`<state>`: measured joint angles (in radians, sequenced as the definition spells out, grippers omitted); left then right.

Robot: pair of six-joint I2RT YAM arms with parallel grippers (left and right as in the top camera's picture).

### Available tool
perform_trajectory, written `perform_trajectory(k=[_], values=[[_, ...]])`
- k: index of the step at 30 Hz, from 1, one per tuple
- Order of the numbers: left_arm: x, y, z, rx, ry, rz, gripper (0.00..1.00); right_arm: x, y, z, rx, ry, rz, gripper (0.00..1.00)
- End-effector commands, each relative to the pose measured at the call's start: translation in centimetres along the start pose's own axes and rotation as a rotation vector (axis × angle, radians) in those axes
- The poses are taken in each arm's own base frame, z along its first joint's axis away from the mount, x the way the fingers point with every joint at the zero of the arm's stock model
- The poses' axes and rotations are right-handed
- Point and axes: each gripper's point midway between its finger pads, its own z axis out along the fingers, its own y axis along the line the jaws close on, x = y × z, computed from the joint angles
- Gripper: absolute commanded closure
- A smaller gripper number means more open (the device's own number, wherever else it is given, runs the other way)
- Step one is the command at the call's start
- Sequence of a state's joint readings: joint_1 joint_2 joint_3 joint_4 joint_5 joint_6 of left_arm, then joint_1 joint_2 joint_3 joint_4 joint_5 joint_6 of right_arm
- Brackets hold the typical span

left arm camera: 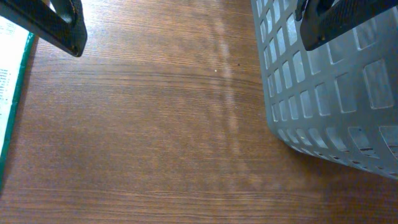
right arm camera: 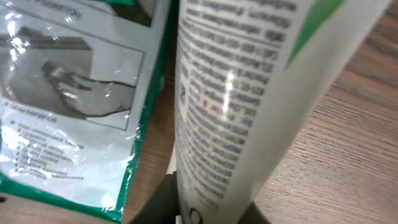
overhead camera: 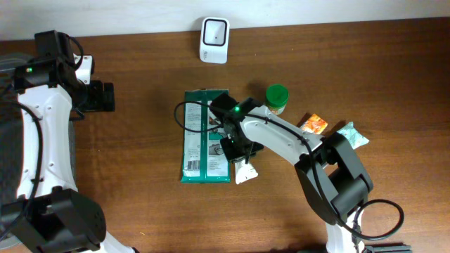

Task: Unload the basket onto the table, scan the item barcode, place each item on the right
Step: 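Grasp the white tube lying on the gloves pack with the right gripper, then hold the white tube in front of the scanner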

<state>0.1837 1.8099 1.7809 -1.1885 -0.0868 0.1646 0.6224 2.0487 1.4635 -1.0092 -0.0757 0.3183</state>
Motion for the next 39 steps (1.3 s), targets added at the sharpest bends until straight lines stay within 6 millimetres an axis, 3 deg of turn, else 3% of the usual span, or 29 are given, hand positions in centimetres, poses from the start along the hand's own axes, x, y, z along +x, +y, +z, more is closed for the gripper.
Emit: perform_trajectory(k=[1,6,10,12,15,21,25,29,31,33,36,39], values=[[0.0,0.3,-0.8,-0.011,-0.017,0.005,0.01,0.5,2.0,0.3,-0.106,0.042,0.000,0.96],[0.0,0.3,-0.8,-0.011,-0.017,0.005,0.01,0.2,3.5,-0.5,-0.203,0.036,-0.002,0.96],[0.0,0.3,-0.8,-0.011,-0.017,0.005,0.01,-1.9,4.7,-6.6,-0.359,-0.097,-0.075,0.96],[0.0,0.3,-0.8,-0.011,-0.017,0.005,0.01,-2.6,4.9,-11.2,-0.439,-0.199,-0.130,0.96],[0.0,0.3,-0.8,-0.011,-0.017,0.005,0.01,-1.7,5.7,-16.5,-0.550,-0.296,-0.232,0.96],[0.0,0.3,-0.8,-0.011,-0.017,0.005,0.01,1.6,6.2,-22.7,-0.611,-0.422,-0.349,0.96],[0.0,0.3,-0.8,-0.011,-0.017,0.005,0.01,3.3,6.1,-25.3,-0.617,-0.483,-0.385,0.96],[0.0,0.3,-0.8,-0.011,-0.017,0.005,0.01,3.8,6.1,-26.3,-0.619,-0.514,-0.396,0.96],[0.0,0.3,-0.8,-0.011,-0.017,0.005,0.01,3.6,6.2,-26.9,-0.619,-0.533,-0.402,0.96],[0.0,0.3,-0.8,-0.011,-0.017,0.005,0.01,3.2,6.2,-28.6,-0.611,-0.583,-0.415,0.96],[0.0,0.3,-0.8,-0.011,-0.017,0.005,0.01,2.0,5.4,-31.5,-0.539,-0.659,-0.383,0.96],[0.0,0.3,-0.8,-0.011,-0.017,0.005,0.01,0.3,4.8,-32.9,-0.464,-0.672,-0.369,0.96]])
